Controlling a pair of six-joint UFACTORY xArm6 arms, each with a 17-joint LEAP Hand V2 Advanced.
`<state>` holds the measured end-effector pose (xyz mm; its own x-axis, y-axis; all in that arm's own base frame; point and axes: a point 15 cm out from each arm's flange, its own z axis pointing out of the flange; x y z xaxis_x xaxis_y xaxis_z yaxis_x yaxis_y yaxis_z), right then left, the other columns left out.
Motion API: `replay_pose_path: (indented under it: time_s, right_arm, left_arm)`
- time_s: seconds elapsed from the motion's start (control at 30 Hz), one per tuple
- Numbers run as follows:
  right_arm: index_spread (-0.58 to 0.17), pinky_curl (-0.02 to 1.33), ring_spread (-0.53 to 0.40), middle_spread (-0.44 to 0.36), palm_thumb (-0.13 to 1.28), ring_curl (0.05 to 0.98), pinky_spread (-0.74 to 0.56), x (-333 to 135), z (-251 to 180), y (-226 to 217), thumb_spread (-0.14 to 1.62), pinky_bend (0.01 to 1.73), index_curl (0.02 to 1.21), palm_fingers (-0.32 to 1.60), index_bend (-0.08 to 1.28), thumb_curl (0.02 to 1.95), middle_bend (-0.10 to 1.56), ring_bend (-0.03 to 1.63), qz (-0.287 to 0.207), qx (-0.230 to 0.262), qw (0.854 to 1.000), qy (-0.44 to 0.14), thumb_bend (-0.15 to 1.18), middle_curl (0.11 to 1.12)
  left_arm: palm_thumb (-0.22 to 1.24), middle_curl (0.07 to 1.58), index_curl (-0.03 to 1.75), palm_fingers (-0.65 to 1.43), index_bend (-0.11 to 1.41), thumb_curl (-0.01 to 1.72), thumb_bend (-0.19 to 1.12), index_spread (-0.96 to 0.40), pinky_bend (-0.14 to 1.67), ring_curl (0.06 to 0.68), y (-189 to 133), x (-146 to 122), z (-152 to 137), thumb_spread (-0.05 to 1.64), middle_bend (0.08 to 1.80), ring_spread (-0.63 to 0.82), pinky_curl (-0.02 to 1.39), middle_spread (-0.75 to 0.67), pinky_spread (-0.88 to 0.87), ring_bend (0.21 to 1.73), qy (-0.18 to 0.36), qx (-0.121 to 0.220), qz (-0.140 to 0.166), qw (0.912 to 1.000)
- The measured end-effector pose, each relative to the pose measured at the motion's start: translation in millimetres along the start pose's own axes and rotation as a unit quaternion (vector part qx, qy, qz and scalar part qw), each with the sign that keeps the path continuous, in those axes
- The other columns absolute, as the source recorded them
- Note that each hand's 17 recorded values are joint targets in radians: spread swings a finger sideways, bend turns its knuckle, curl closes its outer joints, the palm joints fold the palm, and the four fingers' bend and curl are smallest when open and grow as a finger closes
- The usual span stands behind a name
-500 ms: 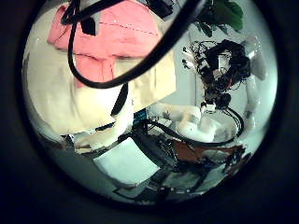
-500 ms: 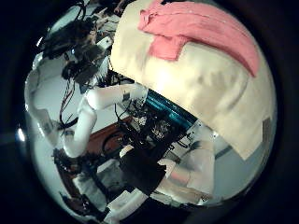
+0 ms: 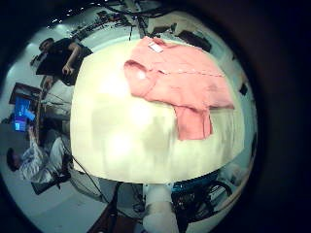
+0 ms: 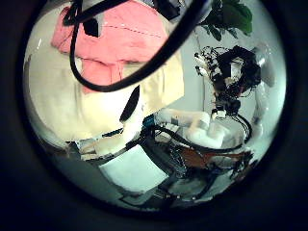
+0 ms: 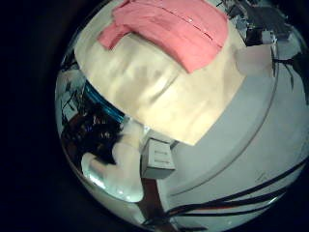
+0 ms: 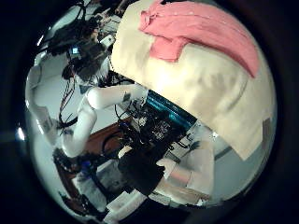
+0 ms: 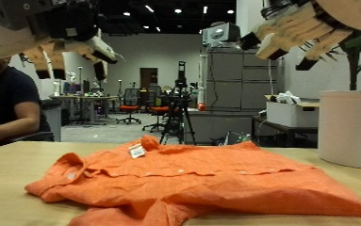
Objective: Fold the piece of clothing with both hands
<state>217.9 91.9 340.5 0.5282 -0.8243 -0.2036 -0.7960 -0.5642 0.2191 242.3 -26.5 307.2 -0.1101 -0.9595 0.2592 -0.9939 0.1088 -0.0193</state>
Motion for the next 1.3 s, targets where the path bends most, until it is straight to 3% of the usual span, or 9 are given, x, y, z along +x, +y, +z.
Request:
replay_pose_path:
  time_s: [0.13,0.3,0.43,0.6,0.7,0.97,1.17,1.3]
  right_arm:
    - [-0.359,0.25,0.229,0.056,0.19,0.233,0.41,0.7,1.1,-0.8,1.16,0.19,0.38,0.3,0.2,0.22,0.18,0.2,0.001,-0.003,1.0,0.0,-0.02,0.28]
    - [-0.361,0.25,0.229,0.053,0.21,0.236,0.41,11.9,-13.1,2.7,1.16,0.2,0.38,0.34,0.19,0.23,0.19,0.21,0.011,0.002,1.0,0.021,-0.01,0.29]
    - [-0.358,0.26,0.222,0.053,0.25,0.24,0.41,22.3,-43.6,-2.7,1.18,0.2,0.37,0.36,0.19,0.23,0.19,0.22,0.019,0.011,0.999,0.037,-0.01,0.29]
    - [-0.355,0.26,0.218,0.053,0.26,0.24,0.4,33.0,-55.6,9.5,1.19,0.19,0.37,0.36,0.19,0.23,0.18,0.21,0.043,-0.014,0.999,0.028,-0.02,0.29]
    - [-0.35,0.26,0.217,0.053,0.26,0.24,0.4,32.1,-53.3,11.5,1.19,0.19,0.37,0.36,0.19,0.23,0.18,0.21,0.044,-0.017,0.999,0.026,-0.02,0.29]
    - [-0.345,0.25,0.216,0.053,0.25,0.237,0.4,32.9,-50.1,24.1,1.19,0.19,0.37,0.35,0.2,0.22,0.19,0.21,0.053,-0.037,0.998,0.021,-0.02,0.29]
    - [-0.335,0.25,0.215,0.053,0.24,0.236,0.4,31.8,-49.8,25.8,1.19,0.19,0.38,0.35,0.2,0.22,0.19,0.2,0.052,-0.036,0.998,0.022,-0.02,0.3]
    - [-0.332,0.25,0.215,0.053,0.23,0.236,0.4,32.1,-49.3,26.1,1.19,0.19,0.38,0.35,0.2,0.22,0.19,0.2,0.052,-0.037,0.998,0.022,-0.02,0.3]
  left_arm:
    - [0.33,0.38,0.47,0.42,0.63,0.32,-0.03,-0.28,0.16,0.187,1.1,8.5,11.1,0.97,0.35,0.33,0.15,0.0,0.35,0.39,-0.008,-0.024,0.018,0.9995]
    - [0.35,0.38,0.46,0.3,0.53,0.33,-0.02,-0.24,0.18,0.193,-0.2,21.8,38.5,0.97,0.32,0.35,0.16,0.04,0.37,0.4,-0.054,-0.075,0.063,0.9938]
    - [0.36,0.36,0.41,0.23,0.34,0.32,-0.02,-0.15,0.22,0.202,-10.1,40.9,68.9,0.99,0.28,0.36,0.19,0.07,0.38,0.44,-0.074,-0.109,0.114,0.9846]
    - [0.37,0.35,0.37,0.2,0.17,0.32,-0.03,-0.08,0.25,0.205,-21.7,33.8,109.6,1.0,0.23,0.37,0.22,0.1,0.37,0.46,-0.12,-0.135,0.165,0.9697]
    - [0.36,0.34,0.36,0.17,0.16,0.31,-0.03,-0.06,0.26,0.207,-25.7,27.2,132.0,1.0,0.21,0.38,0.24,0.11,0.37,0.46,-0.138,-0.141,0.189,0.9621]
    - [0.34,0.34,0.33,0.13,0.16,0.3,-0.03,-0.02,0.28,0.207,-29.4,0.7,165.8,1.01,0.2,0.38,0.27,0.14,0.37,0.47,-0.173,-0.154,0.21,0.9499]
    - [0.3,0.34,0.32,0.13,0.16,0.3,-0.03,0.02,0.27,0.208,-25.7,-7.8,185.2,0.99,0.2,0.4,0.28,0.19,0.37,0.47,-0.173,-0.172,0.203,0.9485]
    - [0.3,0.36,0.32,0.26,0.18,0.3,-0.03,0.02,0.22,0.198,-29.1,-6.3,190.3,0.97,0.29,0.35,0.27,0.1,0.31,0.45,-0.176,-0.172,0.197,0.949]
